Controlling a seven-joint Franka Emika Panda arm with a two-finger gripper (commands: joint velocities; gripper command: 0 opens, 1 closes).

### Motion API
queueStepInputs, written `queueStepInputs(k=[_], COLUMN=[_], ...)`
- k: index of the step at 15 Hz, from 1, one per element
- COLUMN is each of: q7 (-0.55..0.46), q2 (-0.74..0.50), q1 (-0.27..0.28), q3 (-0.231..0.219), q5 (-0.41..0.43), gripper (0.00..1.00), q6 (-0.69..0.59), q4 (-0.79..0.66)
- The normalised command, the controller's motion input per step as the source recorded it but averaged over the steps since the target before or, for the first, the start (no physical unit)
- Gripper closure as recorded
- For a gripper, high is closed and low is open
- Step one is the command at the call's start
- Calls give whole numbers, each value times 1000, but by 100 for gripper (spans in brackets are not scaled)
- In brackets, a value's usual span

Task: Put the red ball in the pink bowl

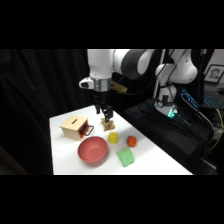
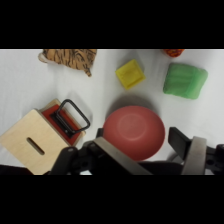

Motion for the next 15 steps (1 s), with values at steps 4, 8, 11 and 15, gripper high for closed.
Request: queueStepInputs(k=[4,8,11,15], q7=[60,195,232,259], q2=[-82,-275,-321,-284], q1=[-1,38,59,74], q3=[26,49,68,91], q5=[2,3,-5,-14], gripper=[0,0,0,0], q6=[29,130,202,235], q4=[-86,-322,-408,-398])
